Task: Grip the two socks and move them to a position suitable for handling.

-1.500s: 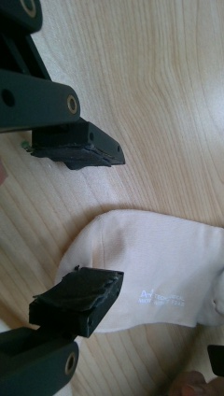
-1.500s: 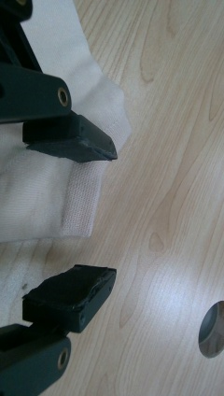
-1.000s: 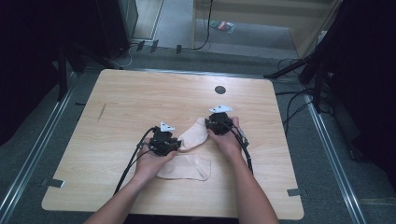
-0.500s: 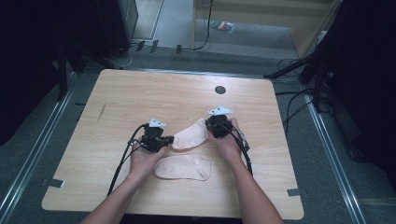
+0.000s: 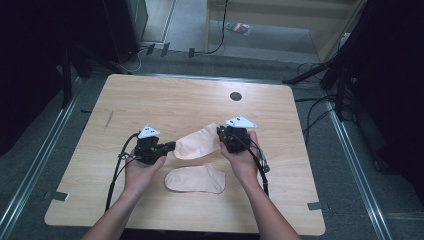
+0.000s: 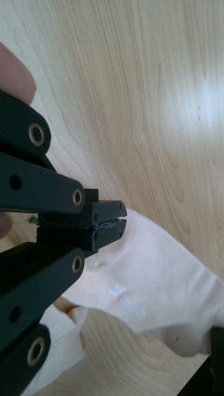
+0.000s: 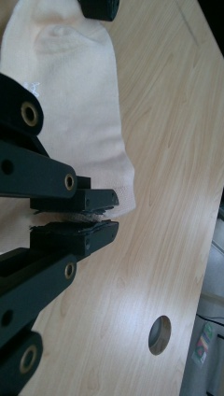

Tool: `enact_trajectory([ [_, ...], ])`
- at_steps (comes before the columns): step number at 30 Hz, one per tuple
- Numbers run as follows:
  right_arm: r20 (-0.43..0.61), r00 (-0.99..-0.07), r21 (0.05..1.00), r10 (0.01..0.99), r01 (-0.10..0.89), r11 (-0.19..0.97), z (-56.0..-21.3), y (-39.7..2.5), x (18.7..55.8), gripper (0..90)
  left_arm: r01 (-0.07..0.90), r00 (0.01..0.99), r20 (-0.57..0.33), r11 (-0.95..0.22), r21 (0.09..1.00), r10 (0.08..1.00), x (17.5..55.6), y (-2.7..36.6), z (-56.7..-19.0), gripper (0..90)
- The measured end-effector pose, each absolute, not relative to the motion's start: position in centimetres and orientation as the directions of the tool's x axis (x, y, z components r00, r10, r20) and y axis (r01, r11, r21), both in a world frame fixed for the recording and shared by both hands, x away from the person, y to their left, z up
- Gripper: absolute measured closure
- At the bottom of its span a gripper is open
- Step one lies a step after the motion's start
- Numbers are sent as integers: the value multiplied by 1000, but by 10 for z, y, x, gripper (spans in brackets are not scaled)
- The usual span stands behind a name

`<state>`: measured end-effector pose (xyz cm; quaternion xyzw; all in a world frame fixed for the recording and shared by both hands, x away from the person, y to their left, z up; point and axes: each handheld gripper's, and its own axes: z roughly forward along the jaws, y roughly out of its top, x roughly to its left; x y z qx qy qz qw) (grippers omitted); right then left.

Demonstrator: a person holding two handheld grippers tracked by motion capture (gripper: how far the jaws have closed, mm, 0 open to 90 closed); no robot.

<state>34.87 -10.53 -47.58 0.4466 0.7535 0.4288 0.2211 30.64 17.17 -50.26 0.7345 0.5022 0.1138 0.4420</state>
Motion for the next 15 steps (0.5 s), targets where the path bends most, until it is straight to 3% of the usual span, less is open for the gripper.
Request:
enact_trajectory([
  [15, 95, -506, 836, 857, 508, 207, -463, -98, 294, 849, 617, 529, -284, -133, 775, 800, 273, 192, -489, 900],
])
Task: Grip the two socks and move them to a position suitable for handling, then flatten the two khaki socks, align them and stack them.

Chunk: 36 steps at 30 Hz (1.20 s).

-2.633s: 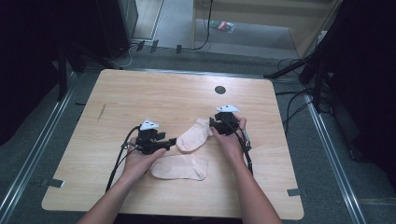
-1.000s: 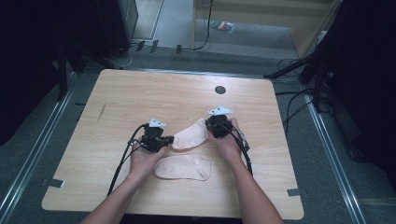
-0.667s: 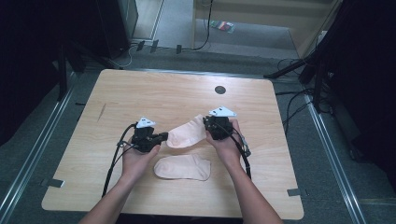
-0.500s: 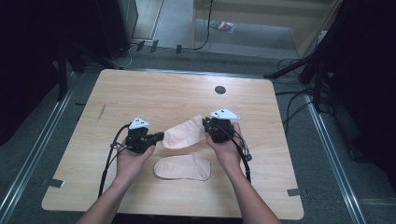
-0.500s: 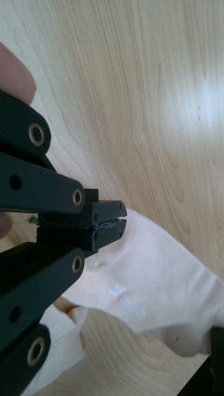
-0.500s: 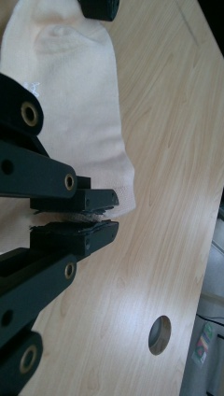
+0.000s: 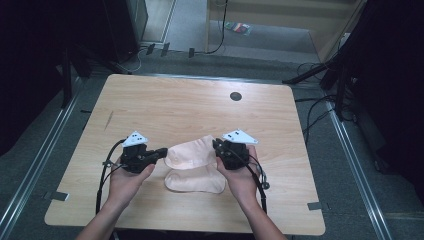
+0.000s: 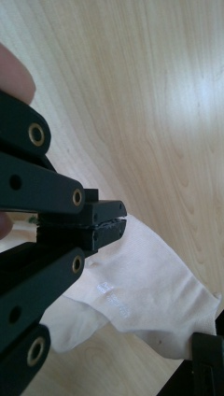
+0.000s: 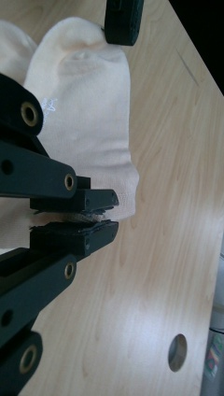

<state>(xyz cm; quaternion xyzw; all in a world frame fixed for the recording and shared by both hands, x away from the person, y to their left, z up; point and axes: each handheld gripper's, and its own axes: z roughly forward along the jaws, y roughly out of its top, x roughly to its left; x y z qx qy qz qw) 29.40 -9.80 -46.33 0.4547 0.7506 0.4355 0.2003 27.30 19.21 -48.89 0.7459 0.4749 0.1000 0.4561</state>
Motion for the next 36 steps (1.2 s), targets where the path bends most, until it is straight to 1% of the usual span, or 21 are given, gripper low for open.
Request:
enact_trajectory([
  [3, 110, -507, 832, 855, 518, 200, -465, -98, 283, 849, 624, 538, -292, -141, 769, 791, 268, 195, -491, 900],
  [6, 102, -511, 830, 853, 517, 211, -468, -98, 273, 849, 629, 547, -292, -155, 761, 784, 264, 195, -495, 900],
  [14, 121, -507, 812, 853, 546, 209, -478, -105, 254, 849, 647, 570, -298, -195, 737, 766, 256, 194, -501, 900],
  [20, 141, -504, 795, 852, 571, 206, -490, -107, 246, 848, 671, 566, -311, -208, 712, 763, 255, 194, -509, 900],
  [25, 161, -501, 782, 850, 591, 201, -501, -106, 242, 849, 676, 568, -304, -222, 703, 765, 254, 193, -515, 900],
  [31, 148, -498, 775, 855, 595, 212, -510, -106, 240, 848, 689, 556, -303, -226, 688, 774, 257, 192, -524, 900],
  [36, 160, -481, 768, 862, 609, 198, -515, -109, 241, 847, 694, 555, -299, -235, 680, 776, 259, 188, -530, 900],
])
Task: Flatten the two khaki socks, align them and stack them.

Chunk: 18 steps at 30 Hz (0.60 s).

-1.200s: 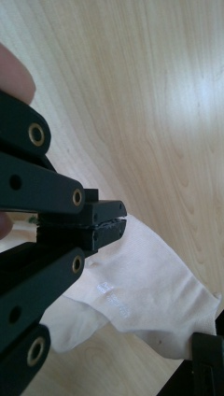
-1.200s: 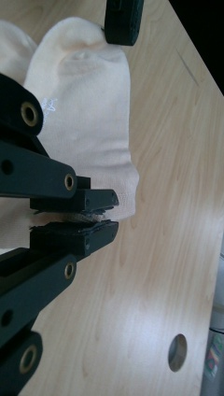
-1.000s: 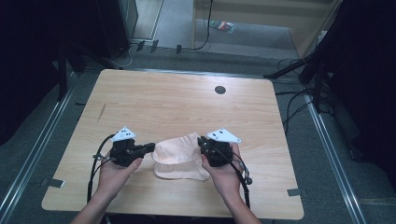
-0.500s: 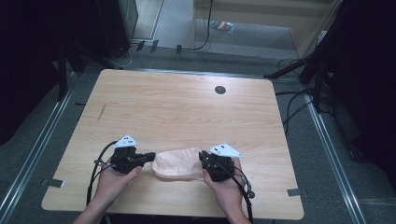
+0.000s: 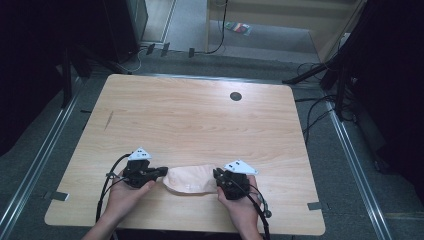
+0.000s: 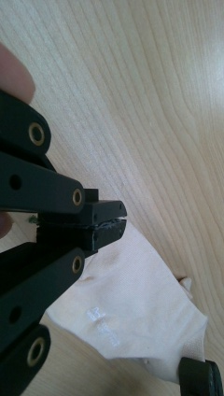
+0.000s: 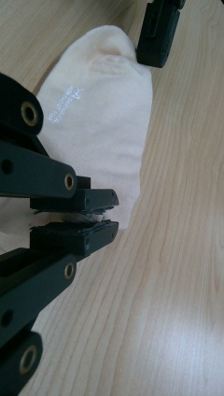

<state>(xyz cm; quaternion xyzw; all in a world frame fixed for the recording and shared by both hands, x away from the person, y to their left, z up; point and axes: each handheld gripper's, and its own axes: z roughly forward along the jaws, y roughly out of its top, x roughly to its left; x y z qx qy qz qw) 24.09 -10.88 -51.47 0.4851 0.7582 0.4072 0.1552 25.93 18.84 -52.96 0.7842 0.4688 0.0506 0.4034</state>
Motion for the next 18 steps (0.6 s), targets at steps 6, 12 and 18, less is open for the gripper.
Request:
enact_trajectory([
  [6, 166, -481, 760, 861, 619, 199, -523, -111, 243, 742, 683, 551, -261, -249, 687, 793, 260, 184, -534, 900],
  [12, 226, -449, 796, 864, 597, 102, -517, -128, 245, 561, 654, 542, -259, -208, 728, 799, 256, 188, -530, 663],
  [18, 211, -447, 790, 869, 601, 117, -521, -135, 242, 586, 623, 562, -230, -224, 750, 794, 247, 190, -528, 578],
])
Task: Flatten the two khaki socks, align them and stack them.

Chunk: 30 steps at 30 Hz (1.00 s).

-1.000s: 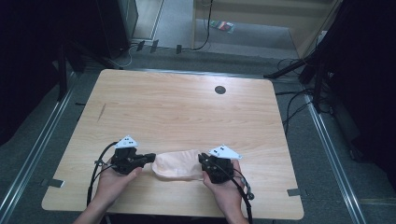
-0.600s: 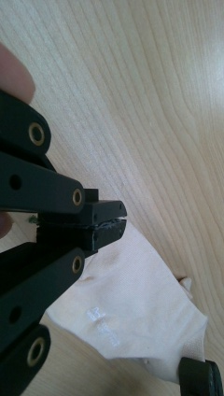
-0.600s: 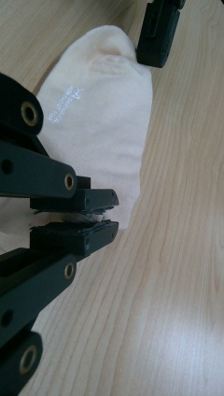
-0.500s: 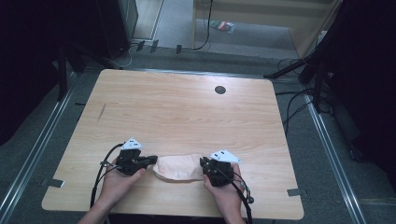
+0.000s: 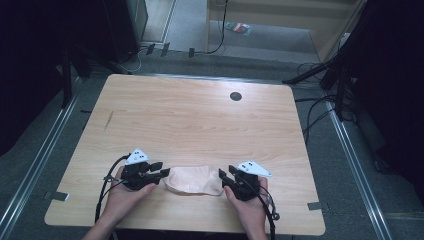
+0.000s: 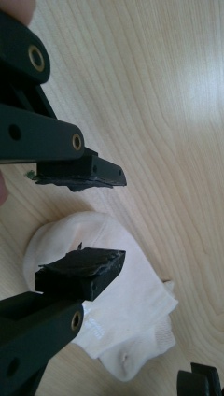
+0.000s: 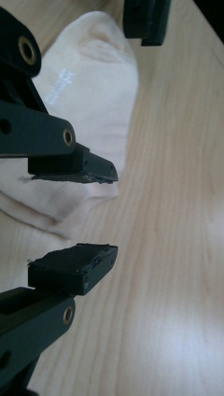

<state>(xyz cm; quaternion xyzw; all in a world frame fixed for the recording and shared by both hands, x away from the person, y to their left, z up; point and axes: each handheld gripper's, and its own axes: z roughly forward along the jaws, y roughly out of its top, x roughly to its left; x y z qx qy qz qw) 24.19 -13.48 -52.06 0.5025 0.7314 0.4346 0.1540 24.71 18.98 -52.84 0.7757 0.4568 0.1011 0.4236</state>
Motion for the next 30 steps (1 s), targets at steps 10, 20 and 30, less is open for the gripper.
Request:
enact_trajectory([
  [10, 52, -438, 748, 897, 613, 256, -543, -126, 248, 585, 588, 579, -103, -327, 740, 809, 236, 178, -544, 507],
  [20, 140, -493, 772, 859, 597, 217, -540, -135, 254, 744, 572, 579, -60, -353, 740, 813, 235, 174, -548, 431],
  [30, 133, -514, 760, 847, 601, 246, -537, -135, 256, 900, 561, 576, -30, -368, 742, 817, 234, 172, -549, 407],
])
